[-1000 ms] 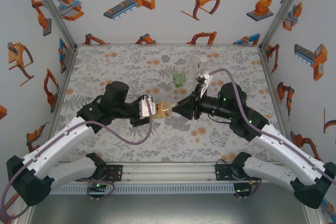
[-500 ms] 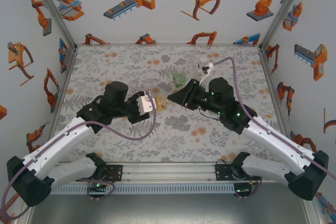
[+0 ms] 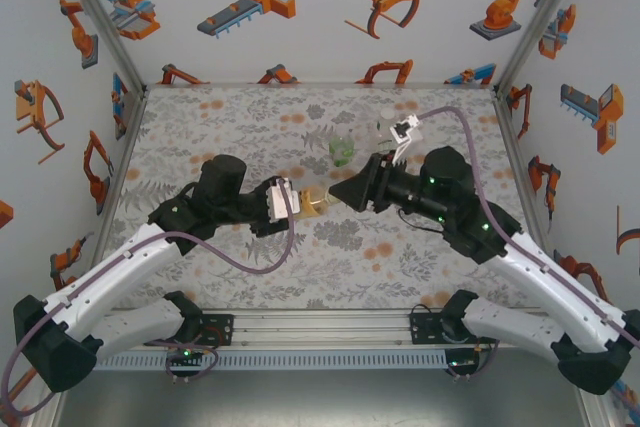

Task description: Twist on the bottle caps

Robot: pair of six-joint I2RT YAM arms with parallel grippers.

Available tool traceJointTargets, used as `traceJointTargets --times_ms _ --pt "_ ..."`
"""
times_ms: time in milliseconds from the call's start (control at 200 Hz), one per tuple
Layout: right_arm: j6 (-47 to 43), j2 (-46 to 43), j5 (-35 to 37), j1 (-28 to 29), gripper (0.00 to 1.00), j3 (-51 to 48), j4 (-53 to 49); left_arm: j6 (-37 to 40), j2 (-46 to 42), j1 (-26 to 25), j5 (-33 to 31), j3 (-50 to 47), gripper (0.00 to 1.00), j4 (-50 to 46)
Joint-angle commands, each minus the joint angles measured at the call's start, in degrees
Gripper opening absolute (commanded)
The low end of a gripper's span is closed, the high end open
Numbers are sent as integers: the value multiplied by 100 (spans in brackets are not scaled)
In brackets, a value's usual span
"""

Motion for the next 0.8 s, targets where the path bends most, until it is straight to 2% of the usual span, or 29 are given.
traceJointTargets --times_ms 0,235,380,521,791 --pt "-1782 -269 -201 28 50 107 -220 173 -6 -22 502 63 0 -17" --pt "-4941 -529 -2147 24 50 0 -352 318 17 -29 1102 129 0 -233" --pt "-6133 -300 -2736 27 50 328 -832 347 73 -23 1222 175 0 -337" --pt "-6663 -63 -2797 31 52 500 -1020 374 78 -25 1316 199 0 -397" --pt "-6780 171 -2998 37 54 492 -883 374 62 -26 1369 212 0 -424"
